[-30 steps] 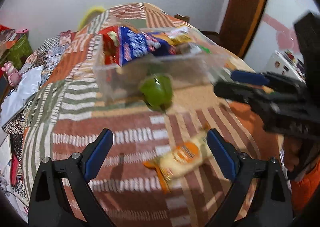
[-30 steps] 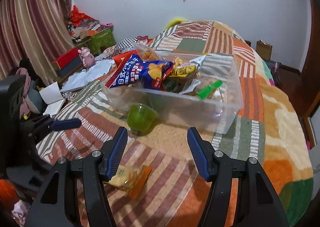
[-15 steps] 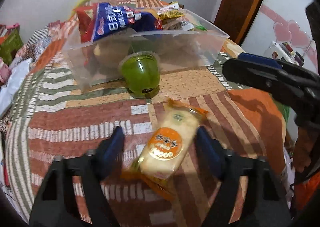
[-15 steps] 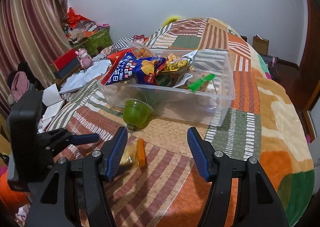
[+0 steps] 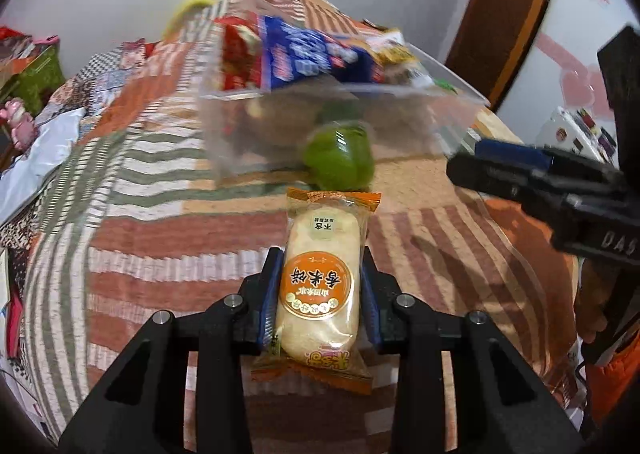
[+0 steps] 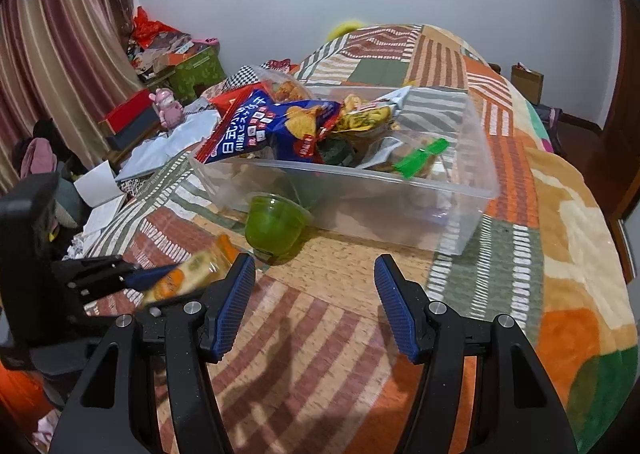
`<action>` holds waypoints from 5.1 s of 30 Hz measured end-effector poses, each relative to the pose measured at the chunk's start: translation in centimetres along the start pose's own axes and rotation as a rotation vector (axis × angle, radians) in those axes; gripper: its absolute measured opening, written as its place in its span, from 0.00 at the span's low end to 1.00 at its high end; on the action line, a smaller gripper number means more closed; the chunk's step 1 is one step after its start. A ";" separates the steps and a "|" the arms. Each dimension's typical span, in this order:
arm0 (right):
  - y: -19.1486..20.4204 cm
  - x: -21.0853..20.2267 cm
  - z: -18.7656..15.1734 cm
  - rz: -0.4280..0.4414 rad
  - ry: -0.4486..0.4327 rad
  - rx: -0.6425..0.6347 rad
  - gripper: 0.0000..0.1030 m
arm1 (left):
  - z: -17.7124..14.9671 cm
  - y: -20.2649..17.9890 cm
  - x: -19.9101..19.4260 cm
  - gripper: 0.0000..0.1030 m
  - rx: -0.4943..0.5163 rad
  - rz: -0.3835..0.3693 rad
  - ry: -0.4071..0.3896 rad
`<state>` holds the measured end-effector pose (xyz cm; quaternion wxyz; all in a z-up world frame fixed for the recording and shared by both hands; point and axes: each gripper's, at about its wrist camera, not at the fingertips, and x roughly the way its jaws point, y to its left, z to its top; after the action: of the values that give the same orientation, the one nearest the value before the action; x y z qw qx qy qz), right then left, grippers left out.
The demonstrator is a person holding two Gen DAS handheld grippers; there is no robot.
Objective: Organize snacks
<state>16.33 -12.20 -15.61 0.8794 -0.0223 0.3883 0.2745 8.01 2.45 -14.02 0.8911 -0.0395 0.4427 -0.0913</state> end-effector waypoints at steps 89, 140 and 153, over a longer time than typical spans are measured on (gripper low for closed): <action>-7.6 1.4 7.3 -0.112 -0.122 0.054 0.47 | 15.9 -3.0 3.8 0.33 -0.023 0.032 -0.186; 0.0 -11.9 4.6 -0.174 -0.393 -0.013 0.77 | 7.4 -5.6 -13.5 0.82 0.058 0.090 -0.552; 0.5 -12.8 3.9 -0.211 -0.446 -0.017 0.91 | 6.2 -5.4 -14.3 0.95 0.033 0.108 -0.595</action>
<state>11.67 -16.81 -3.91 0.9669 -0.0089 0.1778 0.1827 3.75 -0.03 1.72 0.9858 -0.0266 0.1620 -0.0354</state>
